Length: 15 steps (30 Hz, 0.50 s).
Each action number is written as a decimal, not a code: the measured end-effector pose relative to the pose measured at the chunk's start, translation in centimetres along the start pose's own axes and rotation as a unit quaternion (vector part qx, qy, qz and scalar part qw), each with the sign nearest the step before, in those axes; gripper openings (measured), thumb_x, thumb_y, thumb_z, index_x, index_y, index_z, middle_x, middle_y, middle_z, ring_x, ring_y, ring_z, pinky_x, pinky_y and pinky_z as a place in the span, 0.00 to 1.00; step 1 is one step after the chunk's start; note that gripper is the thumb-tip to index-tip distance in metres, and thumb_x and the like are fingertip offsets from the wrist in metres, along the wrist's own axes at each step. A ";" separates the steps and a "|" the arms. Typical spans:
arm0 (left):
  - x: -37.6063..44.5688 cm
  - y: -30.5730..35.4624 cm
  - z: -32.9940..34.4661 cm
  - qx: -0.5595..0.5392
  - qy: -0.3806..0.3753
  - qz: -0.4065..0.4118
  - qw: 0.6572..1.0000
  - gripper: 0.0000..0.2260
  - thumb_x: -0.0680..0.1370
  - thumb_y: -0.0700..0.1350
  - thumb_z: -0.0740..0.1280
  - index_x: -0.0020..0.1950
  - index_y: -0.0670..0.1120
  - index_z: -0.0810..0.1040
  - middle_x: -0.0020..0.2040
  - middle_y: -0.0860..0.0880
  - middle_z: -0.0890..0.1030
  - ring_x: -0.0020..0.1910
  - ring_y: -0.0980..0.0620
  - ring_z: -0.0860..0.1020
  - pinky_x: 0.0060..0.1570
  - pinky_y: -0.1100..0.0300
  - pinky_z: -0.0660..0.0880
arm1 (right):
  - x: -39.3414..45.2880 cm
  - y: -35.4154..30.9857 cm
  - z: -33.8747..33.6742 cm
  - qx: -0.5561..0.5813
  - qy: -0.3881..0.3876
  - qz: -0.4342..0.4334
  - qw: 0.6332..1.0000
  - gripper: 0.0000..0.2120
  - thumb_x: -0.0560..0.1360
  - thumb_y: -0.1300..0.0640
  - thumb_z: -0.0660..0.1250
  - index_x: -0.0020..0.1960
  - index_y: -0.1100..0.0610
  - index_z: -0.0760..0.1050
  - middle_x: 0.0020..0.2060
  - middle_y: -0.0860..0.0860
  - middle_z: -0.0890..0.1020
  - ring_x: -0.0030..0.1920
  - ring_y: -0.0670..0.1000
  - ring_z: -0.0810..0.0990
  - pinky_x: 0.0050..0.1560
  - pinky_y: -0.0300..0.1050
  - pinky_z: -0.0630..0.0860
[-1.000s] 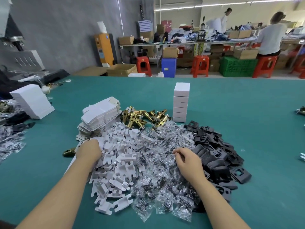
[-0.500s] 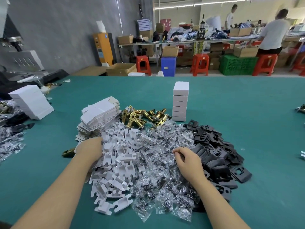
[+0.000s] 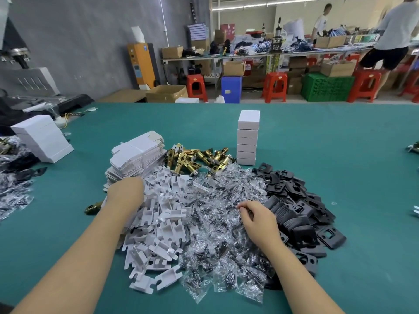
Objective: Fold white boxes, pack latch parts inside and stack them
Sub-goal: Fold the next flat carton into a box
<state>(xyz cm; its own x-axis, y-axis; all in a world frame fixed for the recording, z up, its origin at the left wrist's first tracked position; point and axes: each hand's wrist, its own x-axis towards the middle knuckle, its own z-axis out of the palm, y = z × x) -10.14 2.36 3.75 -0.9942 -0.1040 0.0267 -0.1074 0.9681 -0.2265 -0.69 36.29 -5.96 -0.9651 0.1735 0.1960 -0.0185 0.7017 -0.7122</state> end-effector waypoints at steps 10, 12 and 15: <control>-0.6 1.1 -1.4 -0.013 0.009 0.044 0.999 0.24 0.76 0.31 0.59 0.65 0.50 0.80 0.57 0.48 0.84 0.52 0.47 0.82 0.43 0.54 0.79 | -0.1 -0.2 -0.2 0.002 0.001 -0.005 1.000 0.09 0.83 0.53 0.63 0.57 0.47 0.82 0.44 0.38 0.80 0.40 0.39 0.77 0.42 0.40 0.71; -0.8 0.8 -1.6 -0.021 0.023 0.041 0.999 0.25 0.76 0.31 0.59 0.66 0.53 0.79 0.57 0.49 0.84 0.52 0.47 0.82 0.43 0.54 0.80 | -0.1 -0.2 -0.2 -0.001 0.002 -0.006 1.000 0.09 0.83 0.53 0.63 0.57 0.46 0.81 0.43 0.37 0.80 0.40 0.39 0.77 0.41 0.39 0.71; -1.2 0.9 -1.9 -0.052 0.116 0.048 0.991 0.27 0.75 0.30 0.59 0.67 0.54 0.78 0.52 0.50 0.85 0.47 0.46 0.82 0.33 0.56 0.72 | -0.1 -0.3 -0.2 -0.002 0.003 -0.003 1.000 0.09 0.83 0.53 0.63 0.56 0.46 0.81 0.43 0.37 0.80 0.39 0.39 0.77 0.40 0.37 0.71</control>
<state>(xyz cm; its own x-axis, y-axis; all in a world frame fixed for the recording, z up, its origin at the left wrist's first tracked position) -9.03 3.77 5.40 -0.9712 0.0335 0.2358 0.0007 0.9905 -0.1377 -0.49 36.18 -5.59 -0.9637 0.1721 0.2043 -0.0243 0.7052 -0.7086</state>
